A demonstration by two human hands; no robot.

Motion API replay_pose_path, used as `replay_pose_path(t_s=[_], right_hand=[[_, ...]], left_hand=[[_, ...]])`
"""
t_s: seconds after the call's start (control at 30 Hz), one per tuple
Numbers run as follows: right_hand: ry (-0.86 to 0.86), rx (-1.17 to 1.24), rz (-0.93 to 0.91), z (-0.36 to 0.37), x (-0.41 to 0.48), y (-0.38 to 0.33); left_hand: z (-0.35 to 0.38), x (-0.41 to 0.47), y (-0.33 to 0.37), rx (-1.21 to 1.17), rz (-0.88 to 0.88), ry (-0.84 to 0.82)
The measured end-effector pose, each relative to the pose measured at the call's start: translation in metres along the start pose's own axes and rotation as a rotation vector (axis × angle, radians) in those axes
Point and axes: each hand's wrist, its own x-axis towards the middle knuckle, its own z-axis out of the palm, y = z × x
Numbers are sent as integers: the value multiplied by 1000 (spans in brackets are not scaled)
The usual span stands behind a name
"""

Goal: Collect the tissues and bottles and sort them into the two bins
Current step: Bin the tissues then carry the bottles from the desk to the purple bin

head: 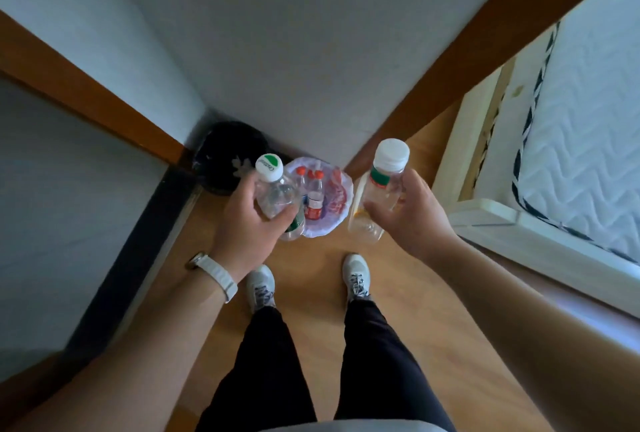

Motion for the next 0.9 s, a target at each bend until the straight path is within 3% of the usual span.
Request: replay_pose_path(t_s=[0.27,0.57,0.77,0.9], right_hand=[[-1,54,93,113,82,47],[54,70,163,226,196,158],[-10,63,146,286,233,224],[-44,31,146,313,251,253]], left_hand=[[43,91,-111,23,-74,-77],[161,170,-256,-9,-53,-141],[218,209,-317,-23,-80,-101],[240,224,-345,45,-167,-181]])
